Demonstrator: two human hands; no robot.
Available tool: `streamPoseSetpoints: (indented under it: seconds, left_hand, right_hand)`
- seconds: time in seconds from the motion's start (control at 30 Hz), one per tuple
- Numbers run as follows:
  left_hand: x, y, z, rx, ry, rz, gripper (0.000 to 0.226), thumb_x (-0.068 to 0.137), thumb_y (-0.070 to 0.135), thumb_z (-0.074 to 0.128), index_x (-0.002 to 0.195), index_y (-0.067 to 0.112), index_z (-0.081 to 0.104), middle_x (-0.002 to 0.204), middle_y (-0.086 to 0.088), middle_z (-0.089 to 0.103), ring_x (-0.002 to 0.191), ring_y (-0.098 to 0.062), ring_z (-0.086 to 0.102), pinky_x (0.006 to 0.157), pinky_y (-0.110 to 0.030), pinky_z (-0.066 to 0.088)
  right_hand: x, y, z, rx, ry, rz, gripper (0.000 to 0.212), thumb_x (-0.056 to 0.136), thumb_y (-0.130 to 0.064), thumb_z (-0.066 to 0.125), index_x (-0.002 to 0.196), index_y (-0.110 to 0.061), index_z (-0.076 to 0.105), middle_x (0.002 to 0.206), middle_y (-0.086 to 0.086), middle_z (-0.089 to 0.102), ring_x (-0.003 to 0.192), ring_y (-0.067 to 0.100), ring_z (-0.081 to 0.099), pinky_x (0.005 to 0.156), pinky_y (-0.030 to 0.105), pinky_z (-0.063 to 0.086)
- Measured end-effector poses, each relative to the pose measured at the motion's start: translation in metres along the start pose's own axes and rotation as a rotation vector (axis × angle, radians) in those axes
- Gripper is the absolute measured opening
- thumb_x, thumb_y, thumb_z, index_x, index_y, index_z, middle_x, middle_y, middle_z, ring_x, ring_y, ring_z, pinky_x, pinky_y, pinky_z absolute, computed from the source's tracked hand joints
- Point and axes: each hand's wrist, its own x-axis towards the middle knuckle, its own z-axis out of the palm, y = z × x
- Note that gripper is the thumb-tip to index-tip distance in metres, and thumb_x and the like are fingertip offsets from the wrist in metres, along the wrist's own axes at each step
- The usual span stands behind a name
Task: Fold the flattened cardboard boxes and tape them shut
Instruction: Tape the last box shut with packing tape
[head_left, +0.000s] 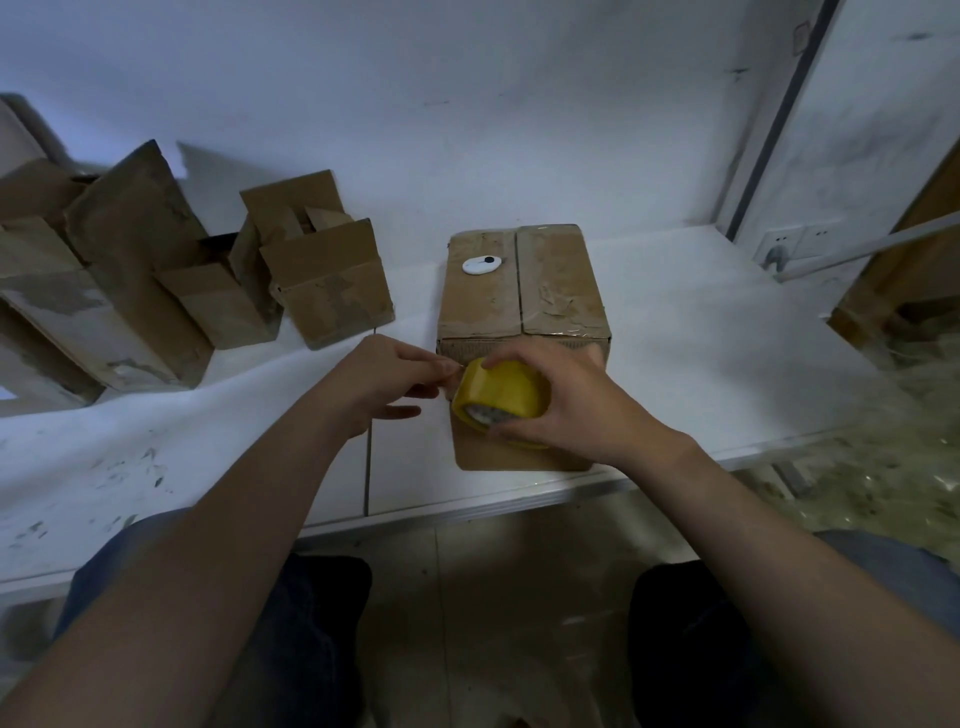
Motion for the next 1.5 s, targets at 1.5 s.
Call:
streamPoseSetpoints:
  seconds: [1.5]
  left_hand:
    - [-0.003, 0.044, 0.023, 0.006, 0.094, 0.217, 0.012, 0.091, 0.025, 0.071, 0.099, 0.019, 0.076, 0.096, -0.006, 0.074, 0.087, -0.022, 0.073, 0.07, -0.029, 0.059]
  right_hand:
    - [-0.031, 0.132, -0.064, -0.537, 0.124, 0.507, 0.051, 0.091, -0.035, 0.069, 0.14, -0.035, 0.056, 0.124, 0.008, 0.049, 0.118, 0.032, 0.044, 0.095, 0.043, 0.029]
